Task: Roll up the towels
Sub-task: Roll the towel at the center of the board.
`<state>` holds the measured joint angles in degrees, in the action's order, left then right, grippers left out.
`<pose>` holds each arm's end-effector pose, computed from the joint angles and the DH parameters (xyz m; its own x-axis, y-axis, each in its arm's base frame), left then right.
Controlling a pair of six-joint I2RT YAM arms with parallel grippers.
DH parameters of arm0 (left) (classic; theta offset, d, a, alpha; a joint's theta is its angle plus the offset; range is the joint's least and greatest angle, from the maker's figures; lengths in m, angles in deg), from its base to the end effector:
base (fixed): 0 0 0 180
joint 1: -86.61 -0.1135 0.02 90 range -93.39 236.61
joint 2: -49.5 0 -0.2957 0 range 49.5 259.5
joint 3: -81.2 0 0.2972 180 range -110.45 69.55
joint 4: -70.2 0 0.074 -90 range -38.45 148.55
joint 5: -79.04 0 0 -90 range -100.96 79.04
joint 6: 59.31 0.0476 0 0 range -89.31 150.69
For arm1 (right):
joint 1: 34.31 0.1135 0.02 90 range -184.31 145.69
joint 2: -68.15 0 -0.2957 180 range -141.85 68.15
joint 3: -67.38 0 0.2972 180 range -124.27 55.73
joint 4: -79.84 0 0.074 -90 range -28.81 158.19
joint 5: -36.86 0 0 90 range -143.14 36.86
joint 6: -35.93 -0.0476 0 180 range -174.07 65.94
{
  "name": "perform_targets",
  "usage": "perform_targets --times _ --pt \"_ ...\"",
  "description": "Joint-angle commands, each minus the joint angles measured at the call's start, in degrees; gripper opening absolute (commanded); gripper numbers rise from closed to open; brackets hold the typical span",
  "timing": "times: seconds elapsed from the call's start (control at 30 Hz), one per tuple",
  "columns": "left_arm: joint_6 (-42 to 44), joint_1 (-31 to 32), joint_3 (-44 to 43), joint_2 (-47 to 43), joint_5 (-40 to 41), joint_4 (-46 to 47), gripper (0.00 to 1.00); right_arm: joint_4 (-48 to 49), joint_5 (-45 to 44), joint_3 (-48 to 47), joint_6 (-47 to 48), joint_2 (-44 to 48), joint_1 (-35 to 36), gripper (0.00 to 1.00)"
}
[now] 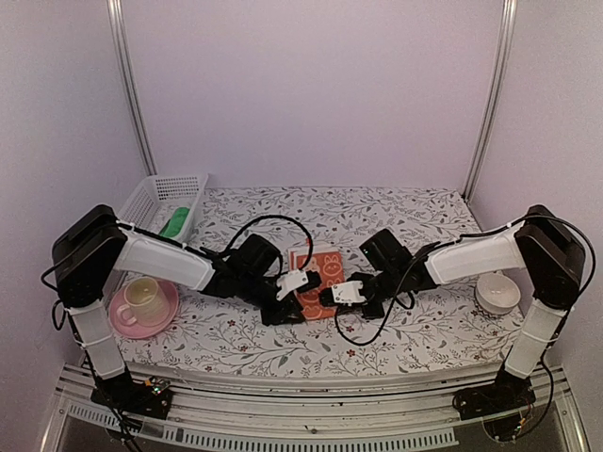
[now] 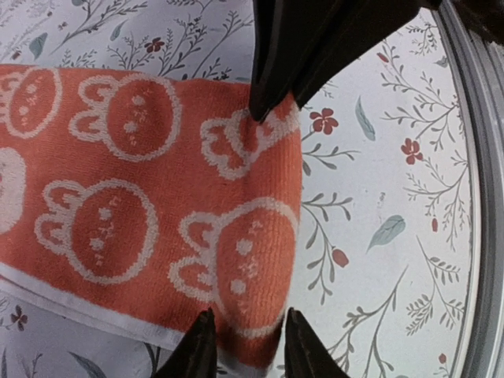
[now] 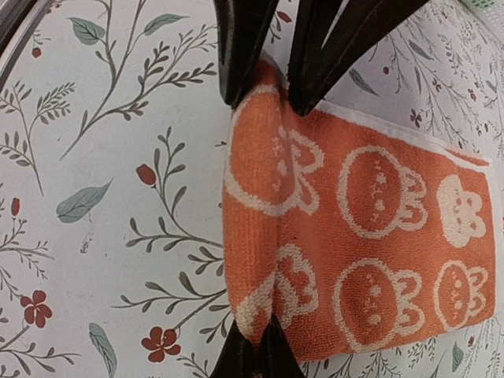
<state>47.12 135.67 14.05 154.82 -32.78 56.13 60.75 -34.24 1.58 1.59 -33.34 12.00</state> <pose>0.2515 -0.3169 0.1216 -0.2564 0.6962 -0.6705 0.9622 0.2497 -0.1087 0.2575 0.2919 0.1326 0.3531 -0.7613 -0.5438 -0.9246 -0.1953 -0.3269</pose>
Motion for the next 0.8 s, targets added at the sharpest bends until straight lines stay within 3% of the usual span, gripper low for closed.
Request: perform_targets --times 0.0,0.33,0.53,0.77 --pt "-0.35 -1.61 -0.07 -1.04 -0.53 0.93 0.24 -8.0 4.72 -3.14 -0.98 -1.86 -1.43 0.03" --pt "-1.25 -2.74 -1.36 0.91 -1.41 1.09 0.01 -13.63 7.52 -7.32 -1.58 -4.98 -3.38 0.06" --pt "-1.96 -3.27 -2.15 2.16 -1.68 1.06 0.0 -16.54 8.54 -10.68 -2.84 -7.75 -5.26 0.13" --pt "-3.01 -3.98 -2.69 3.47 -0.45 0.58 0.0 -18.19 10.51 -12.12 -3.29 -7.27 -7.36 0.33"
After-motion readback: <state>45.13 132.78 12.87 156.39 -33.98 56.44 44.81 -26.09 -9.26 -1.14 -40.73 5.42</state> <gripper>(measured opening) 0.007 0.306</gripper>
